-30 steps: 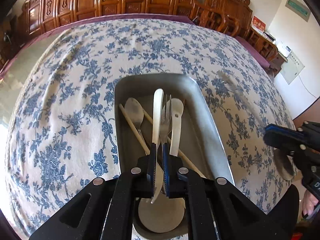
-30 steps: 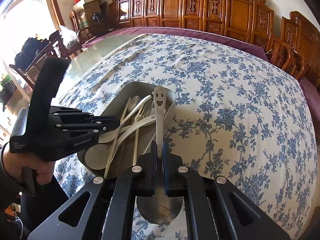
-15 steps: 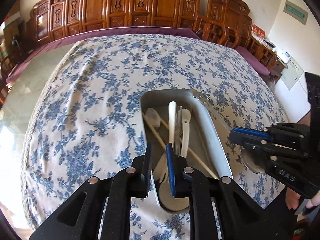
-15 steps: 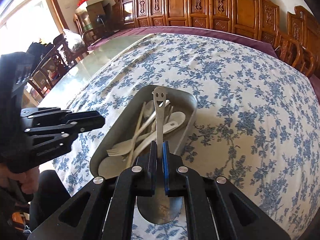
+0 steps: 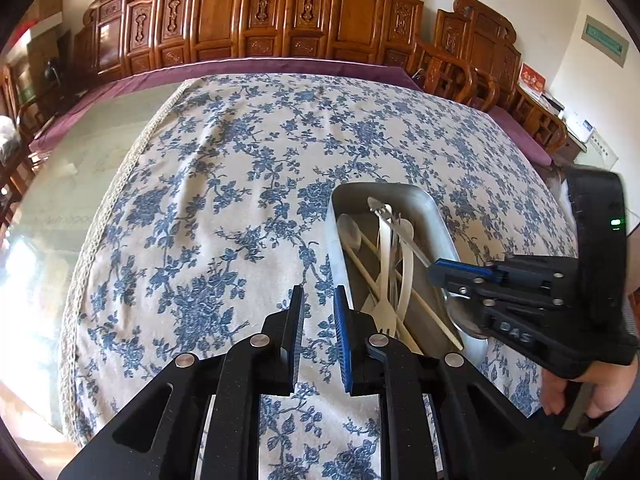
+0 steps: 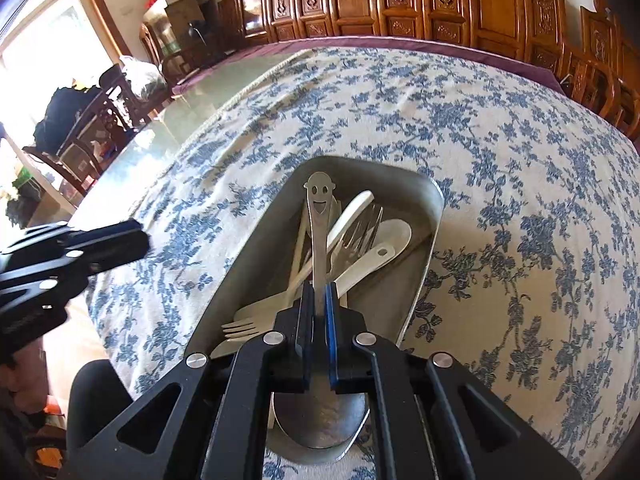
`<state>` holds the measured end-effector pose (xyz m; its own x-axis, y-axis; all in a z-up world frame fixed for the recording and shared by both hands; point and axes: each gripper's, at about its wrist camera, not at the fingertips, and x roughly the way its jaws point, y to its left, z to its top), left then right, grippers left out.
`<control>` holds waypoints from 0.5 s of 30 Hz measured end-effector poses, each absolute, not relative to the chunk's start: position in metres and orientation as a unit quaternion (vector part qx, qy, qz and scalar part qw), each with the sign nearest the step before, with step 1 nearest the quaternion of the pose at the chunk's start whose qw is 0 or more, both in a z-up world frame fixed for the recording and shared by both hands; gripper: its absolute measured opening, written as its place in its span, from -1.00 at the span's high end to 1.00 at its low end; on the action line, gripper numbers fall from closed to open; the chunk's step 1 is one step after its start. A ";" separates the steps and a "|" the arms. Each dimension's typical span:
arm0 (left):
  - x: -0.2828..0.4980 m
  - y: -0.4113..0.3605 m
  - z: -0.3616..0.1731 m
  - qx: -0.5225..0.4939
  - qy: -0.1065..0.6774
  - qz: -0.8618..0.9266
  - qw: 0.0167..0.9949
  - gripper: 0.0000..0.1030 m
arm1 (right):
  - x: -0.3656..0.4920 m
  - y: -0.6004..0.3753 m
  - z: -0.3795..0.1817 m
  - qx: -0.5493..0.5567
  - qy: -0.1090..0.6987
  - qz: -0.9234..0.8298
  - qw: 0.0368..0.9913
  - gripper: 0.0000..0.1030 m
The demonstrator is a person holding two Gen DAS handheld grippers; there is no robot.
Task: Organize utensils
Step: 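Open the left tool in the tray while the right tool lowers the metal spoon into it, then open the right tool to release the metal spoon in the tray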
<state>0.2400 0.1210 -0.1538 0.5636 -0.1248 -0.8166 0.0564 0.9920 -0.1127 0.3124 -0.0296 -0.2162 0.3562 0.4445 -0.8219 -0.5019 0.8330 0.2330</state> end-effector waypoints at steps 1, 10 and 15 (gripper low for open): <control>0.239 0.121 -0.153 -0.036 0.464 -0.051 0.884 0.73 | 0.313 -0.029 -0.220 -0.029 0.492 0.285 0.822 0.86; 0.236 0.123 -0.152 -0.032 0.465 -0.044 0.884 0.68 | 0.321 -0.026 -0.239 -0.033 0.507 0.273 0.817 0.86; 0.235 0.121 -0.152 -0.031 0.467 -0.042 0.883 0.64 | 0.323 -0.025 -0.242 -0.035 0.509 0.275 0.815 0.85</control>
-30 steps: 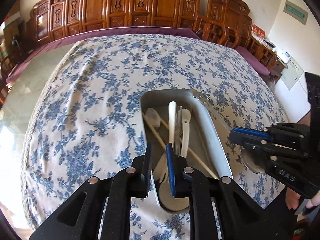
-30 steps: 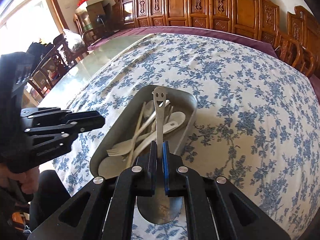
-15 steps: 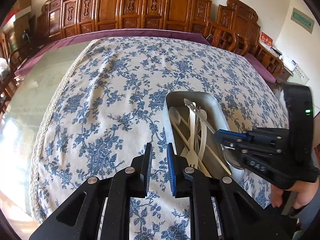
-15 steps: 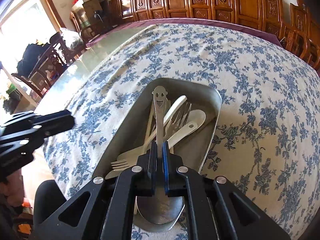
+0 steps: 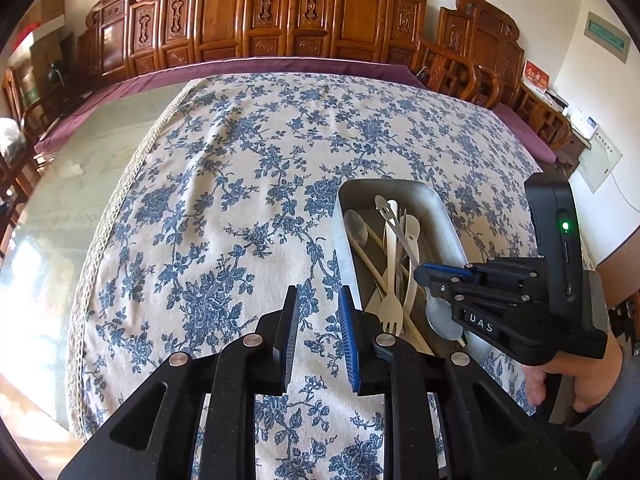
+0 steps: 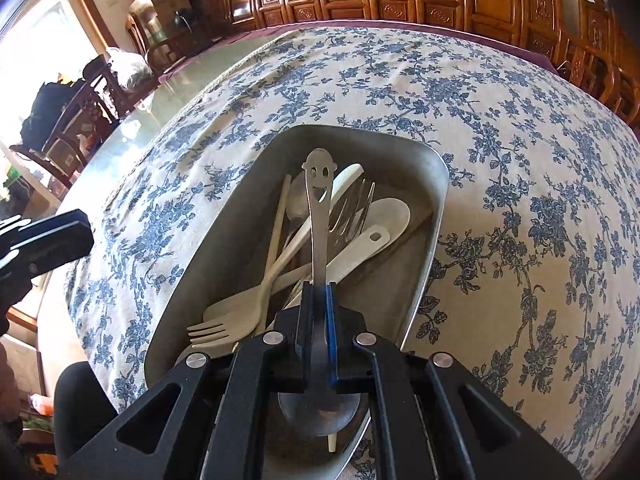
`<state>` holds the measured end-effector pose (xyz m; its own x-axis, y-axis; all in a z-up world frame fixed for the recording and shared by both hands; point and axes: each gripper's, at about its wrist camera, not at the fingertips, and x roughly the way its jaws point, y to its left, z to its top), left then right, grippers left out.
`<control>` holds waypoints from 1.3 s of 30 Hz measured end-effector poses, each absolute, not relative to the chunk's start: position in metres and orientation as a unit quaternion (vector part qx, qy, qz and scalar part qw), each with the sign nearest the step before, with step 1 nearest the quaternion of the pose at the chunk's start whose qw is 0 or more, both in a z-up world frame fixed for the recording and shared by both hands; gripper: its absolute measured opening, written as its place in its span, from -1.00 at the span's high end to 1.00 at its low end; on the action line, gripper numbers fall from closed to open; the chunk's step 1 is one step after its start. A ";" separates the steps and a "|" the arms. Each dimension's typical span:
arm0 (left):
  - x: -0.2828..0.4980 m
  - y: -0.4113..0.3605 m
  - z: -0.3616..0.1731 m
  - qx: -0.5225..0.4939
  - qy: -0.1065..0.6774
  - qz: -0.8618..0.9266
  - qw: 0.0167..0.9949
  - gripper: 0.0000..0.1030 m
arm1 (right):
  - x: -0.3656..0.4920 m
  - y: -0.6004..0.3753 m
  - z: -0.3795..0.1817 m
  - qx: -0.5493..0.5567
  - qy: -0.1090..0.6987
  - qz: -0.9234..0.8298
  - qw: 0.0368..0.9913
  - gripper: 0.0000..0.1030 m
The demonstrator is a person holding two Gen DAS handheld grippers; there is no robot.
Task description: Organize utensils
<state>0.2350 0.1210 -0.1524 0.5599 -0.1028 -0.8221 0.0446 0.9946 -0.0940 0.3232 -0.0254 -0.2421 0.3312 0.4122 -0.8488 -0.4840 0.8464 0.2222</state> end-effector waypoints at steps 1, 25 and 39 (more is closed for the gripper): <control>0.235 0.120 -0.152 -0.030 0.468 -0.040 0.883 0.64 | 0.324 -0.025 -0.242 -0.036 0.510 0.278 0.814 0.85; 0.166 0.087 -0.104 -0.007 0.417 -0.007 0.909 -0.58 | 0.226 -0.130 -0.145 0.015 0.379 0.220 0.899 -0.40; 0.126 0.055 -0.073 0.006 0.372 -0.004 0.928 -0.84 | 0.155 -0.189 -0.088 0.008 0.320 0.145 0.936 -0.95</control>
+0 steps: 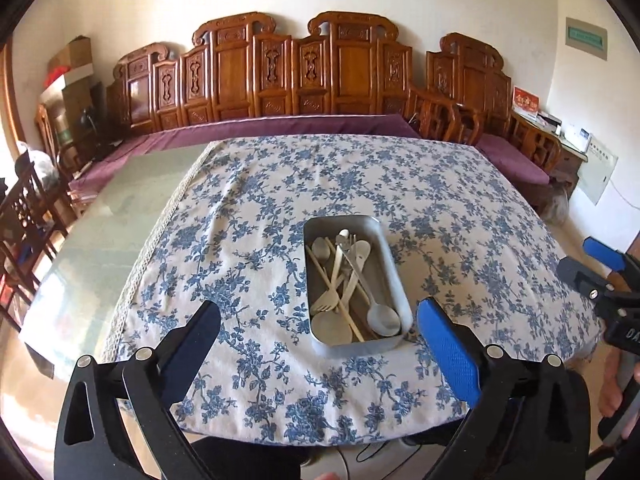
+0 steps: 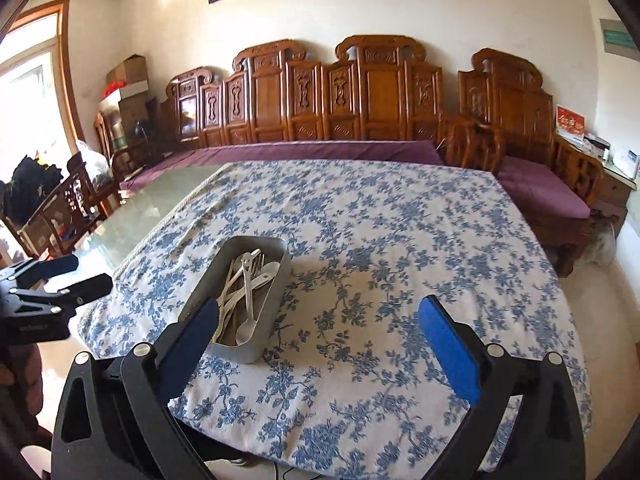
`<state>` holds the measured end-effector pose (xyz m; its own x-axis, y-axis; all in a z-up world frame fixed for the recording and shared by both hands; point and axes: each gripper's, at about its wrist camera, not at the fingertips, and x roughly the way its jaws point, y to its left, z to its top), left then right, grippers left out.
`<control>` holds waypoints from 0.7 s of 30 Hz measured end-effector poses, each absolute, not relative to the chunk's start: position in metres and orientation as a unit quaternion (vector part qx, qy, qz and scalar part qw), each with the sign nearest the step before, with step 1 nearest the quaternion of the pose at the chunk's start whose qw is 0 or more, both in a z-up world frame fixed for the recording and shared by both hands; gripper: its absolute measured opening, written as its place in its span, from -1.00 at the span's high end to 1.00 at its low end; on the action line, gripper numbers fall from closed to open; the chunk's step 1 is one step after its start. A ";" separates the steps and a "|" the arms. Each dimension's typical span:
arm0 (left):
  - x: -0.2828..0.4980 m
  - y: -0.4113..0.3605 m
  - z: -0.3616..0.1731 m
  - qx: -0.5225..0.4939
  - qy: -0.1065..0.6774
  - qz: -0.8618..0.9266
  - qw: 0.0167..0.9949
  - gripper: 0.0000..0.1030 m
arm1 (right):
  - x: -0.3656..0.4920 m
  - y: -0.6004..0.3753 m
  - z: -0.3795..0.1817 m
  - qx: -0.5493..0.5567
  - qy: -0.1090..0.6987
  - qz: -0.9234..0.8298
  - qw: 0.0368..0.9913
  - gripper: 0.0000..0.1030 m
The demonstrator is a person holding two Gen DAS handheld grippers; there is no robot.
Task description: Organize utensils
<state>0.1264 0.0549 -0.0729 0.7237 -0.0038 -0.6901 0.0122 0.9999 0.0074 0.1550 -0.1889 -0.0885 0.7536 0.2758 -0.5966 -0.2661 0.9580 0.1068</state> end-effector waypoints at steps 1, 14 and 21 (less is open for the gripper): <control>0.123 0.052 -0.071 0.010 0.370 -0.003 0.929 -0.84 | 0.149 -0.192 -0.084 0.008 0.315 0.141 0.938 -0.95; 0.073 0.018 -0.023 0.012 0.311 -0.022 0.950 -0.84 | 0.078 -0.225 -0.030 0.018 0.233 0.096 0.967 -0.95; 0.052 0.015 0.010 0.012 0.287 -0.016 0.958 -0.84 | 0.052 -0.231 0.004 0.016 0.192 0.088 0.977 -0.95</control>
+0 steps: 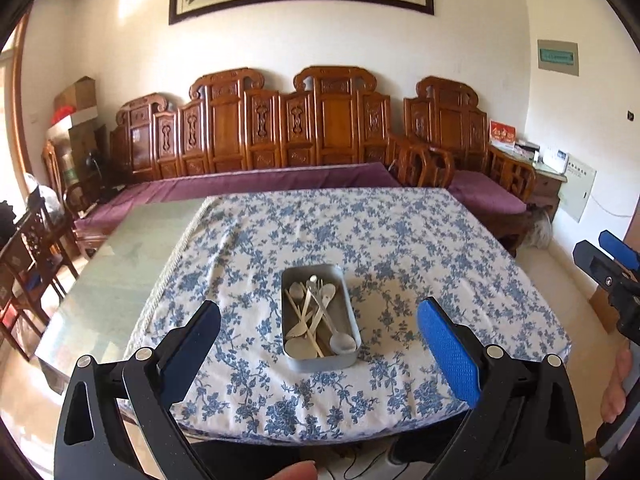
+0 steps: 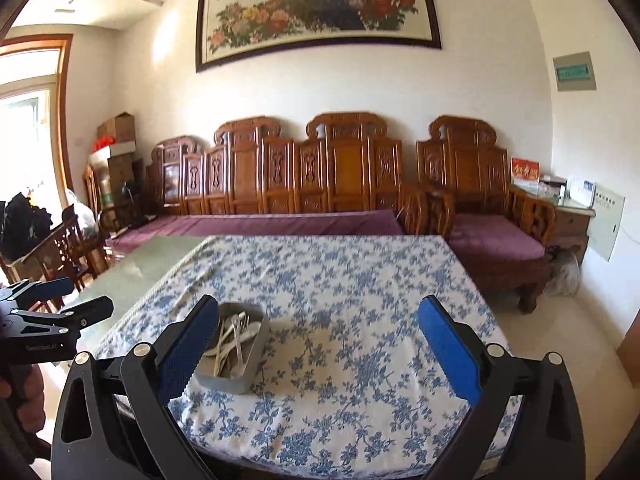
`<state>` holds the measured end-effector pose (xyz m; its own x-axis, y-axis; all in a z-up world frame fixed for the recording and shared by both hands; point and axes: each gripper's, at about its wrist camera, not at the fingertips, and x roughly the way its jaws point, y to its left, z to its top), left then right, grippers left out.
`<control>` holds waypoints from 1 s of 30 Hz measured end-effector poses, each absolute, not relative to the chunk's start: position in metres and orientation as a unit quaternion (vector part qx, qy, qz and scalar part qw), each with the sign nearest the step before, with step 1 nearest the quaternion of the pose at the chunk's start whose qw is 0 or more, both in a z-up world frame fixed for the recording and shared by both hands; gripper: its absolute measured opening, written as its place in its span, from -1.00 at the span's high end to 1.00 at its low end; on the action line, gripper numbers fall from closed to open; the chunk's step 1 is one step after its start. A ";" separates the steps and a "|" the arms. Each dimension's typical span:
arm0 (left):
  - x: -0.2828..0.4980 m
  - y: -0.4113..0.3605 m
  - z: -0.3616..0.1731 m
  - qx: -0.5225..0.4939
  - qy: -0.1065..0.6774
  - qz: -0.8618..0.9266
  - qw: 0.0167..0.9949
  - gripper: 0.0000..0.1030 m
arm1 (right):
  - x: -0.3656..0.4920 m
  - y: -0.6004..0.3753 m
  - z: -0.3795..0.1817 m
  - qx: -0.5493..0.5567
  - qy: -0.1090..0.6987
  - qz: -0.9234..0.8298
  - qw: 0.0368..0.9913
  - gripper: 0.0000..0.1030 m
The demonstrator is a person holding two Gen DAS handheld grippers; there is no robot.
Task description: Organize utensils
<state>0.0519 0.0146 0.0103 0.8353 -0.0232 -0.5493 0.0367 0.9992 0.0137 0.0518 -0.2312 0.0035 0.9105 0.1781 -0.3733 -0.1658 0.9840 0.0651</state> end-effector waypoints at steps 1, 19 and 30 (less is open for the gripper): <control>0.049 0.015 0.015 0.011 0.282 -0.016 0.959 -0.84 | 0.049 -0.232 0.007 0.015 0.188 0.087 0.978 -0.95; 0.020 0.011 0.043 0.017 0.248 -0.004 0.969 -0.85 | 0.029 -0.226 0.028 0.021 0.166 0.099 0.981 -0.95; 0.017 0.012 0.043 0.010 0.246 -0.005 0.969 -0.84 | 0.033 -0.225 0.027 0.020 0.170 0.101 0.980 -0.95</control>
<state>0.0172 0.0117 0.0432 0.8793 -0.0040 -0.4762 0.0139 0.9998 0.0172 0.0332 -0.2247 0.0267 0.9214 0.2052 -0.3299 -0.1916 0.9787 0.0737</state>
